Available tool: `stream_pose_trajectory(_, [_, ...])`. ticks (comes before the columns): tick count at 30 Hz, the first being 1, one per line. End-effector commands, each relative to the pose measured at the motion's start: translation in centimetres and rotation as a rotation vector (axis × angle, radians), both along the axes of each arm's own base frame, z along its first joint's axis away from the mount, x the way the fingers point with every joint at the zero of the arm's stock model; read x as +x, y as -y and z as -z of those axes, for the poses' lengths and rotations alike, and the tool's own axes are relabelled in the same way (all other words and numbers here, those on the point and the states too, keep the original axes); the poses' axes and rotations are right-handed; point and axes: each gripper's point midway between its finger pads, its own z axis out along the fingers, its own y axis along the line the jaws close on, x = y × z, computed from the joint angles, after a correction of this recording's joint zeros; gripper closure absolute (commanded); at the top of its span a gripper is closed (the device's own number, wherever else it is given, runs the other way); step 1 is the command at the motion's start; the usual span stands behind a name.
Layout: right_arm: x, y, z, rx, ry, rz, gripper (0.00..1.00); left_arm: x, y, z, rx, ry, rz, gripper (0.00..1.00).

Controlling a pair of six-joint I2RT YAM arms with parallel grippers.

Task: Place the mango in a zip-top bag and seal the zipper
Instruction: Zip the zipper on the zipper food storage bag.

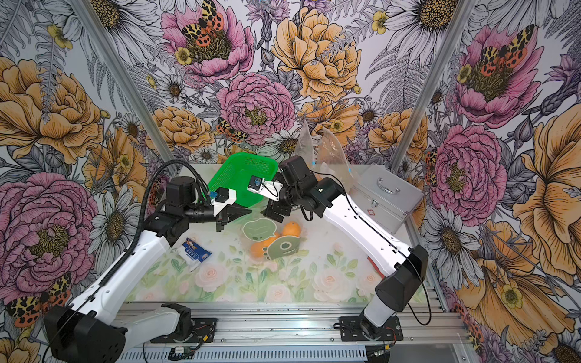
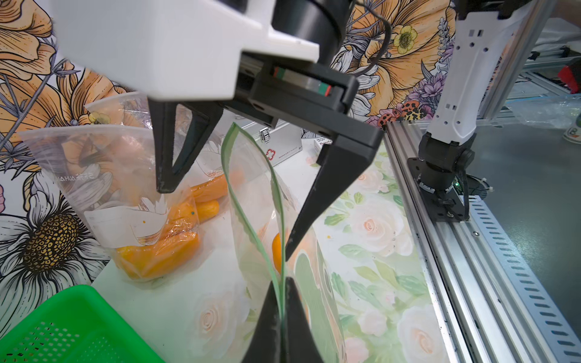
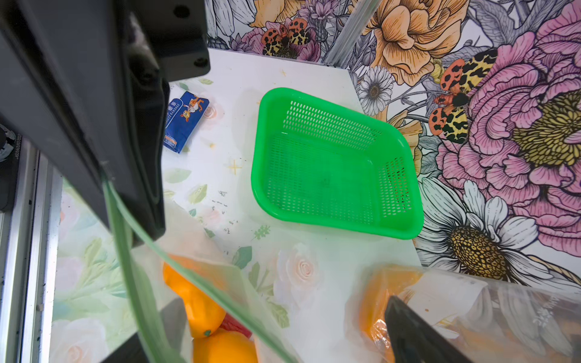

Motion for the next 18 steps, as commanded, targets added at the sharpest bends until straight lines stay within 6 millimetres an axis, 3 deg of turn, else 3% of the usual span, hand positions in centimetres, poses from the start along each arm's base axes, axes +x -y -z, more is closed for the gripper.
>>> stream_pose_trajectory(1, [-0.5,-0.5,-1.2,0.000,0.017,-0.055,0.10,-1.2,0.3,-0.8,-0.025,0.053,0.052,1.00])
stream_pose_trajectory(4, [-2.0,-0.6,-0.9,-0.013,-0.034,-0.118,0.49,-0.7,0.0,-0.5,-0.009,0.051,0.018,1.00])
stream_pose_trajectory(5, [-2.2,-0.4,-0.8,-0.018,-0.041,-0.119,0.52,-0.4,-0.1,-0.4,-0.002,0.054,0.002,1.00])
stream_pose_trajectory(12, [-3.3,0.5,-0.3,-0.033,-0.061,-0.119,0.52,1.2,-0.7,-0.5,0.025,0.048,-0.085,1.00])
stream_pose_trajectory(16, [-3.7,0.9,-0.6,-0.028,-0.054,-0.119,0.52,2.0,-1.2,-0.8,0.030,0.036,-0.140,0.92])
stream_pose_trajectory(18, [-3.9,1.0,-0.7,-0.025,-0.051,-0.120,0.52,2.2,-1.6,-1.0,0.023,0.021,-0.161,0.78])
